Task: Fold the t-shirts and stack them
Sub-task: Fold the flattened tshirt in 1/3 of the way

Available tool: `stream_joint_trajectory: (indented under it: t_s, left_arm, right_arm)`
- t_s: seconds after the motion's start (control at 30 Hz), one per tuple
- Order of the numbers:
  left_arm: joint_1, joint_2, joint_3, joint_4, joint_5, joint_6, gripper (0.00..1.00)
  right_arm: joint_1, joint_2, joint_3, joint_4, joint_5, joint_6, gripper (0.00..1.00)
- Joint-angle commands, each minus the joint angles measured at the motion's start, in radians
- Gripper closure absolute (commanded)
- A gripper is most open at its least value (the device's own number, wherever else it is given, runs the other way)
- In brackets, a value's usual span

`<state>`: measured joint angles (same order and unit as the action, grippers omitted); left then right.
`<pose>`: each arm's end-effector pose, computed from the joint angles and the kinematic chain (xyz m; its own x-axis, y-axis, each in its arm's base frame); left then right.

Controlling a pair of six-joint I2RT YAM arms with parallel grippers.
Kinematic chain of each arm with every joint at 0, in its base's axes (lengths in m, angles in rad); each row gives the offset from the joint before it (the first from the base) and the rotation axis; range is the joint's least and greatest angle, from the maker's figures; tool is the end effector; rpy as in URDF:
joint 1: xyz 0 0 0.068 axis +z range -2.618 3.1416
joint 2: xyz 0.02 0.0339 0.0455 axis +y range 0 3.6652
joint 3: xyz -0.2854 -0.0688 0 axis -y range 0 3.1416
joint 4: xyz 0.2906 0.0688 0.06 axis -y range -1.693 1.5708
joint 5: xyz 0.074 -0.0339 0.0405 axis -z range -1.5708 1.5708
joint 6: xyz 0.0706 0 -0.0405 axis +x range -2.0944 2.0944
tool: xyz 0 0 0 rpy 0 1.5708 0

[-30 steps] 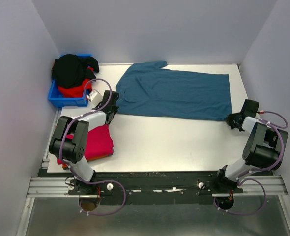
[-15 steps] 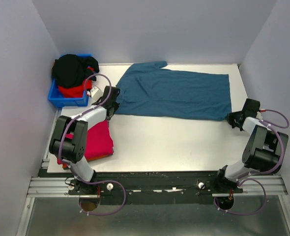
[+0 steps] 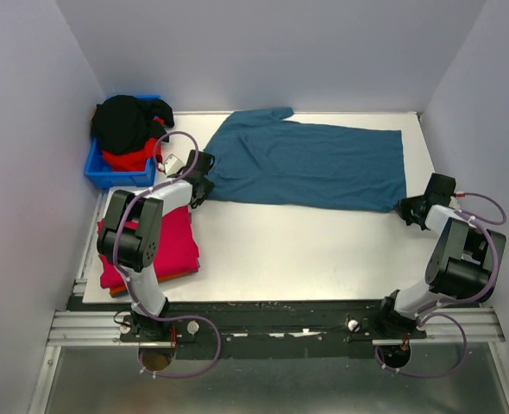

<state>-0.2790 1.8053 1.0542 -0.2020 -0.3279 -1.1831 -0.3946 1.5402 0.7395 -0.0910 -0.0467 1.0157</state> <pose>0.4112 -0.0941 0.1218 -0.3717 -0.8052 -0.4620 -0.6947 0.5713 -0.4369 0.3220 -0.1305 0.1195 -0.0752 0.9509 -0.3001 0.7986 0.2377 0.5529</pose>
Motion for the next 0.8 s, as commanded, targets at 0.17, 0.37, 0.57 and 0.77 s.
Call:
stream_joint_trajectory:
  t_s: [0.17, 0.37, 0.57, 0.77]
  left_arm:
    - [0.006, -0.037, 0.036, -0.145, -0.043, 0.014, 0.50]
    - [0.006, -0.044, 0.072, -0.238, -0.073, 0.025, 0.53]
    - [0.006, -0.018, 0.096, -0.260, -0.074, 0.043, 0.50]
    - [0.006, 0.049, 0.156, -0.290, -0.082, 0.045, 0.37]
  right_arm:
    - [-0.006, 0.020, 0.023, 0.000, -0.024, -0.002, 0.99]
    - [-0.007, 0.024, 0.023, 0.000, -0.035, 0.001, 0.99]
    - [-0.006, 0.026, 0.021, 0.002, -0.042, -0.002, 0.99]
    - [-0.006, 0.023, 0.020, 0.002, -0.045, -0.002, 0.99]
